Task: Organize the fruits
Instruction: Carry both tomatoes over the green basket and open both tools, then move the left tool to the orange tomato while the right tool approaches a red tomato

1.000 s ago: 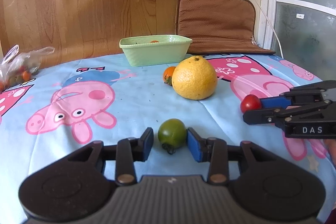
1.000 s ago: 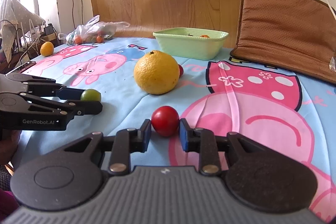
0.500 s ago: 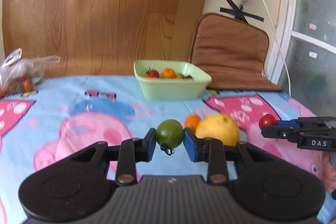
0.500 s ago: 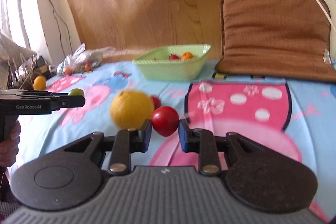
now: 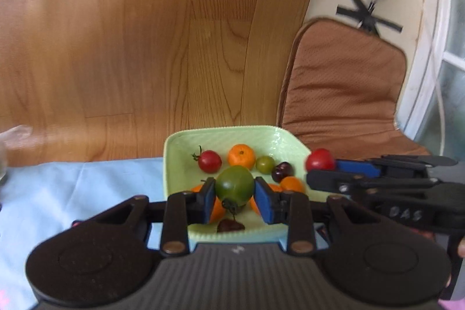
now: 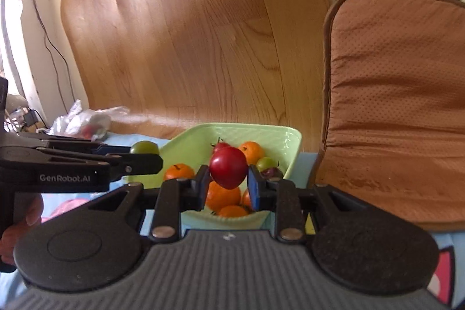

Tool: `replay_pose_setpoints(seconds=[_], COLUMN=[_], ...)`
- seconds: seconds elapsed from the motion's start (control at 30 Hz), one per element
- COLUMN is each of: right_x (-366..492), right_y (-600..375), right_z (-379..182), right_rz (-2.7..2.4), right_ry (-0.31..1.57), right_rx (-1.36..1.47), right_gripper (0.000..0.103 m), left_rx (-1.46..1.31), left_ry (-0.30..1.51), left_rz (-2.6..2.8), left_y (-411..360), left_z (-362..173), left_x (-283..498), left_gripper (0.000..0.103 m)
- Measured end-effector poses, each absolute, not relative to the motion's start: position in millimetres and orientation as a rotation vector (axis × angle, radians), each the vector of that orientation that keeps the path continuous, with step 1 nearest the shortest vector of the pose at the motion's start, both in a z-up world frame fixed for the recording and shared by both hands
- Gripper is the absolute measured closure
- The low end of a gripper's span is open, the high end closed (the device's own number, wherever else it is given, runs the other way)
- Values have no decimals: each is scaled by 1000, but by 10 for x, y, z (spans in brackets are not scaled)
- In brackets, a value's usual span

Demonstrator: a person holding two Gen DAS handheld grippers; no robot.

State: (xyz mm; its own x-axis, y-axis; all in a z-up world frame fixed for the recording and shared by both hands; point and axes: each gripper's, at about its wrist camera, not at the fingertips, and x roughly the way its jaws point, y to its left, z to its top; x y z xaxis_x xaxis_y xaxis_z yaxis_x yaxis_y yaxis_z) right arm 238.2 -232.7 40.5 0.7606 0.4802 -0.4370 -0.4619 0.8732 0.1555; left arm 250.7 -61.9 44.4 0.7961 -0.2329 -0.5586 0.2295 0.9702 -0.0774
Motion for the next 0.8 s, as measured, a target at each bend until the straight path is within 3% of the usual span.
replay_pose_setpoints(seconds=[0.07, 0.13, 0.43, 0.57, 0.7, 0.8], right_x=[2463, 2483, 2182, 1900, 1702, 1666], right_y=[-2319, -2361, -2681, -2791, -2817, -2784], right_z=[333, 297, 525, 397, 244, 169], right_rz=[524, 520, 609, 679, 697, 721], right_ry=[494, 499, 553, 611, 655, 692], right_rx=[45, 67, 149, 111, -8, -17], right_gripper=[71, 71, 69, 69, 69, 69], left_rx=[2, 0, -43, -120, -220, -308], left_ry=[616, 624, 570, 726, 917, 943], left_rz=[-236, -213, -235, -324, -370, -383], left_y=[-658, -665, -547, -501, -495, -448], left_z=[361, 319, 491, 428, 213, 146], left_x=[2630, 2693, 2171, 2042, 2085, 2062], left_gripper=[71, 60, 59, 52, 52, 55])
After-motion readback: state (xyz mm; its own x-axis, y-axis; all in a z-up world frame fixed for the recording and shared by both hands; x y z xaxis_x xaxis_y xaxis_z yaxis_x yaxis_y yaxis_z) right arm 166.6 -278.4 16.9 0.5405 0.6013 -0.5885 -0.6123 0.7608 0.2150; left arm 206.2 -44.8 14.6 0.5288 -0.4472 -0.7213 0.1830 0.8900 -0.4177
